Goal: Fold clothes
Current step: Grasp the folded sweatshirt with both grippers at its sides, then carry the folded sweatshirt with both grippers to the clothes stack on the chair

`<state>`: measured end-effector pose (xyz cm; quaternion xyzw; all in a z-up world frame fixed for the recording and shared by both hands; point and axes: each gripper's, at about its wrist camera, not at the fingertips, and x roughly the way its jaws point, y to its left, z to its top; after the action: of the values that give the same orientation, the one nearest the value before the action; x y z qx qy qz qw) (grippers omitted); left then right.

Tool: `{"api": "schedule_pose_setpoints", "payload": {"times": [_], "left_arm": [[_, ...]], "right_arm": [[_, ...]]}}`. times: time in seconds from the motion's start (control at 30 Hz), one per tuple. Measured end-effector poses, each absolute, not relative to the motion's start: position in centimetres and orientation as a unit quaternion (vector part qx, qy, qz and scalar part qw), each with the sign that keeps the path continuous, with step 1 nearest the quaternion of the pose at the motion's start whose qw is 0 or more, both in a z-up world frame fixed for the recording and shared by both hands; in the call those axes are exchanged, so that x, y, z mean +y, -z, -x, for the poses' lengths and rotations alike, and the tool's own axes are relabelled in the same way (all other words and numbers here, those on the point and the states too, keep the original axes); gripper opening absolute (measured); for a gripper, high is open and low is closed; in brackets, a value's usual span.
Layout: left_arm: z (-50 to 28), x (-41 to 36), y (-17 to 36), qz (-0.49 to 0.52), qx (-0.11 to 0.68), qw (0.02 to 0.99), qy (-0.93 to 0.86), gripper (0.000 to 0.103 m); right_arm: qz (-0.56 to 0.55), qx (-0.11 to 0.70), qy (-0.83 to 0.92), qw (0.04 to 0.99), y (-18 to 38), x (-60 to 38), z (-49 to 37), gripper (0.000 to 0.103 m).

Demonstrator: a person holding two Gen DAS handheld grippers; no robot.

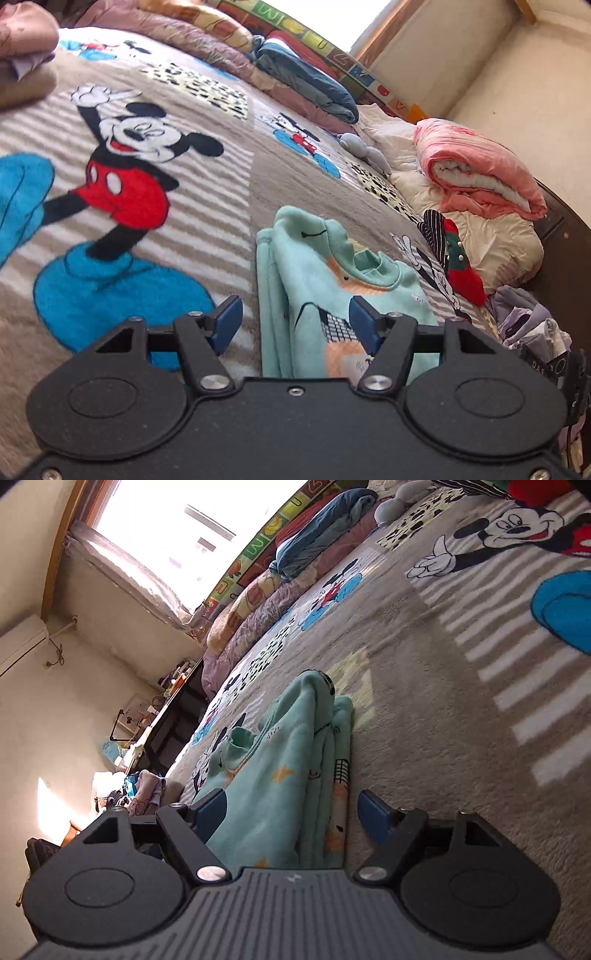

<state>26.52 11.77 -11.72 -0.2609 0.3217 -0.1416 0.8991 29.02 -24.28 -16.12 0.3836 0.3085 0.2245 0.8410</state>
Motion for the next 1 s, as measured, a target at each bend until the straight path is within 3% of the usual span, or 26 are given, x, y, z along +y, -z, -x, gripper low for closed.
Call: {"api": "schedule_pose_setpoints", "payload": {"times": [0.2,0.4,0.47,0.53,0.63,1.0], "left_arm": [[-26.4,11.7,13.2,0.316,0.341,0.872,0.157,0.063],[-27.6,11.0,14.0,0.355,0.34,0.854,0.171,0.061],[-27.7,10.7,14.1,0.365,0.339,0.849,0.177,0.05],[-27.5,11.0,14.2,0.384,0.332,0.842,0.18,0.039],[-27.2,12.1,13.9,0.422,0.316,0.828,0.193,0.034],[-25.0,21.3,8.1,0.499,0.178,0.826,0.192,0.034]], "right_arm": [[-0.413,0.311,-0.215,0.828,17.0,-23.3,-30.0,0.08],[-0.354,0.317,-0.212,0.854,16.7,-20.8,-31.5,0.08],[-0.343,0.321,-0.212,0.857,16.5,-20.2,-31.8,0.075],[-0.366,0.322,-0.215,0.847,16.8,-20.5,-31.8,0.053],[-0.393,0.307,-0.214,0.84,17.2,-21.0,-31.5,0.043],[-0.448,0.239,-0.31,0.804,10.2,-15.7,-34.7,0.039]]}}
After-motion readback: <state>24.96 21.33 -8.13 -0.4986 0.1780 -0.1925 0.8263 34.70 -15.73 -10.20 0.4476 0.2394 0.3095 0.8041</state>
